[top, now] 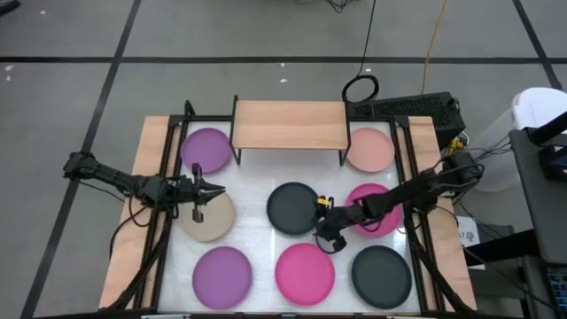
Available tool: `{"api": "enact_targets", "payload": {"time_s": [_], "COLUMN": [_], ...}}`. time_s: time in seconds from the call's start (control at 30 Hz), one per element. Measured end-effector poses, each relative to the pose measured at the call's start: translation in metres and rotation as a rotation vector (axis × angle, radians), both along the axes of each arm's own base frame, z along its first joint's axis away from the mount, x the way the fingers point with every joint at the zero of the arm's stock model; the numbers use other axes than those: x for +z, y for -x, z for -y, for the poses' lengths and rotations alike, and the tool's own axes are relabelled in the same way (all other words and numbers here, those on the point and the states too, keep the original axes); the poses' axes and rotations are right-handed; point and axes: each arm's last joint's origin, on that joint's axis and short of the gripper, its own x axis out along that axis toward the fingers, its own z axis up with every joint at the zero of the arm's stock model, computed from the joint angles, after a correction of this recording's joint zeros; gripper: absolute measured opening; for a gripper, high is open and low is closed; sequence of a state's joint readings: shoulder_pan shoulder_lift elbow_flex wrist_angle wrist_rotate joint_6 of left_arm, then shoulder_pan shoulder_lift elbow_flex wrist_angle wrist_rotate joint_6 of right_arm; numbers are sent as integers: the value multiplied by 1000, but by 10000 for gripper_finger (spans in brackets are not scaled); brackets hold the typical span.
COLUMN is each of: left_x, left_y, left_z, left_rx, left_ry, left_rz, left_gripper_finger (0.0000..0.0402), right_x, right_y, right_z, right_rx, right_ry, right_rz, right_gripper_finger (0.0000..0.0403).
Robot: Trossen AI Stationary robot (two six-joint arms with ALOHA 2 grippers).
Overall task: Place and stack plates onto a shelf
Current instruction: Put the top black plate on the shelf
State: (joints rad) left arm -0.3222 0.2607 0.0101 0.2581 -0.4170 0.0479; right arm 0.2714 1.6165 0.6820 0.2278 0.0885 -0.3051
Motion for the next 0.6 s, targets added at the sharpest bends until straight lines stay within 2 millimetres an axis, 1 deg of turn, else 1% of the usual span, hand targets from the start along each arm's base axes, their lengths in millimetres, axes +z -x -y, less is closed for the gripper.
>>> {"api": "enact_targets", "payload": {"time_s": [0.13, 0.23, 0.33, 0.5, 0.53, 0.6], "left_x": [0, 0, 0, 0, 0, 0], "left_y": [0, 0, 0, 0, 0, 0], "left_z": [0, 0, 0, 0, 0, 0], "left_rx": [0, 0, 0, 0, 0, 0], "left_ry": [0, 0, 0, 0, 0, 0], "left_rz": [0, 0, 0, 1, 0, 0], "left_gripper_finger": [46, 46, 46, 46, 46, 46], "right_x": [-9, -12, -13, -8, -6, 3], "right_y": [-1, -2, -2, -2, -2, -2], "right_z": [6, 9, 9, 8, 7, 4], "right_rx": [-56, -58, -46, -8, -2, 4], "right_ry": [60, 69, 78, 133, 144, 145], "right_rz": [-32, -41, -46, -20, -1, 35], "right_gripper_finger": [180, 156, 117, 22, 12, 10]}}
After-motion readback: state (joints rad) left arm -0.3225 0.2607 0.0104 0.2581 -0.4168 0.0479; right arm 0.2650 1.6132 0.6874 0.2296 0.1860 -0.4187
